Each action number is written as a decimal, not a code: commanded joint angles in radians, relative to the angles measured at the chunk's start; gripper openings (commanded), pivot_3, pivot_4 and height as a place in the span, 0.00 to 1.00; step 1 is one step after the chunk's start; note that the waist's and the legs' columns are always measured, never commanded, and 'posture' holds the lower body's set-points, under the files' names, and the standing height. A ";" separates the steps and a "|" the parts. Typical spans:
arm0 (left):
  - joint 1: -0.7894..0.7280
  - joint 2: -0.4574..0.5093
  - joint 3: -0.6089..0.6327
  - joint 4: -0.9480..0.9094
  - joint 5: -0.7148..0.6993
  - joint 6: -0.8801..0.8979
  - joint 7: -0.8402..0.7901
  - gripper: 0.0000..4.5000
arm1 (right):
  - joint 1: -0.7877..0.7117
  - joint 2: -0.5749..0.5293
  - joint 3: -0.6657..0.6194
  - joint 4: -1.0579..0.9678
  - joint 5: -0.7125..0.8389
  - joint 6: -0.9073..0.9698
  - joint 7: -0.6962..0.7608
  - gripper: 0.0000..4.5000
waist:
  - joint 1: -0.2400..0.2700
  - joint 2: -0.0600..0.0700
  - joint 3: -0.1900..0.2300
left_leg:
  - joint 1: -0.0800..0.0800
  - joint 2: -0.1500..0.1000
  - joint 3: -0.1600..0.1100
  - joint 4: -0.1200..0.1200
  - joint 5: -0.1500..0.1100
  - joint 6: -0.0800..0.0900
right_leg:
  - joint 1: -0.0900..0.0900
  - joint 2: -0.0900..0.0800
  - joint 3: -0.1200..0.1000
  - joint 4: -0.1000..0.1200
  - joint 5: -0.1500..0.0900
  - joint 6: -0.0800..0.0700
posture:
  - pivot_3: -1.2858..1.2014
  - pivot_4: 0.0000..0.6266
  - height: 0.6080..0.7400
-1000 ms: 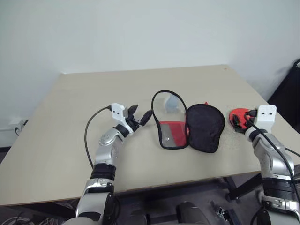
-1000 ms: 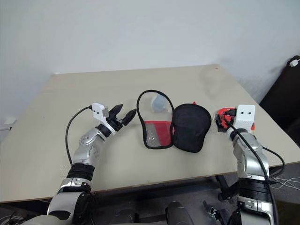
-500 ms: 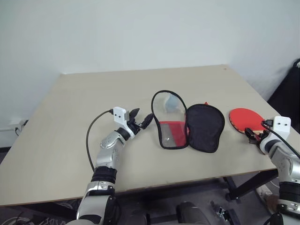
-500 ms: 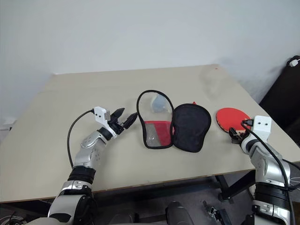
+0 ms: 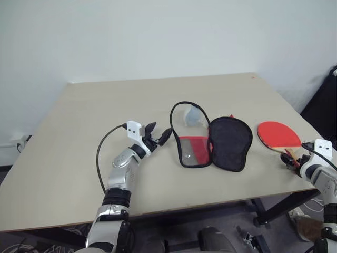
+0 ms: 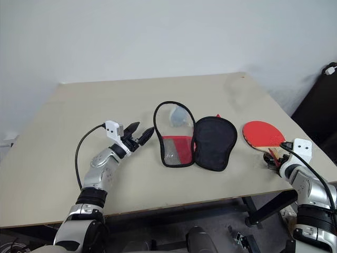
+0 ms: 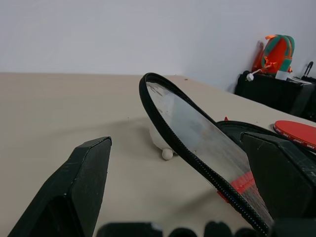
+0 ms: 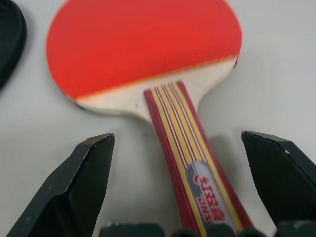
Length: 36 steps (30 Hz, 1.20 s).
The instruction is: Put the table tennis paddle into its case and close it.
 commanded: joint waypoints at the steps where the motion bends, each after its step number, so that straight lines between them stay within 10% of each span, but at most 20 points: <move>1: -0.018 0.009 0.006 -0.044 -0.007 -0.011 0.001 1.00 | -0.026 -0.034 0.001 -0.014 -0.006 -0.017 0.009 0.99 | 0.000 0.000 0.000 | 0.000 0.000 0.000 0.000 0.000 0.000 | 0.000 0.000 0.000 0.000 0.000 0.000 | 0.52 0.00 1.00; 12: -0.034 0.002 0.002 -0.024 -0.004 -0.019 -0.001 1.00 | -0.035 -0.032 0.008 -0.006 0.000 -0.006 0.009 0.99 | 0.000 0.000 0.000 | 0.000 0.000 0.000 0.000 0.000 0.000 | 0.000 0.000 0.000 0.000 0.000 0.000 | 0.52 0.00 1.00; 24: -0.038 -0.002 0.004 -0.016 -0.003 -0.025 0.002 1.00 | -0.043 -0.034 0.009 -0.021 0.007 -0.006 0.026 0.28 | 0.000 0.000 0.000 | 0.000 0.000 0.000 0.000 0.000 0.000 | 0.000 0.000 0.000 0.000 0.000 0.000 | 0.52 0.00 1.00; 36: -0.029 -0.006 0.003 -0.020 -0.001 -0.027 0.007 1.00 | -0.072 -0.014 0.005 -0.108 0.015 0.012 -0.011 0.28 | 0.000 0.000 0.000 | 0.000 0.000 0.000 0.001 0.000 0.000 | 0.000 0.000 0.001 0.000 0.000 0.000 | 0.52 0.00 1.00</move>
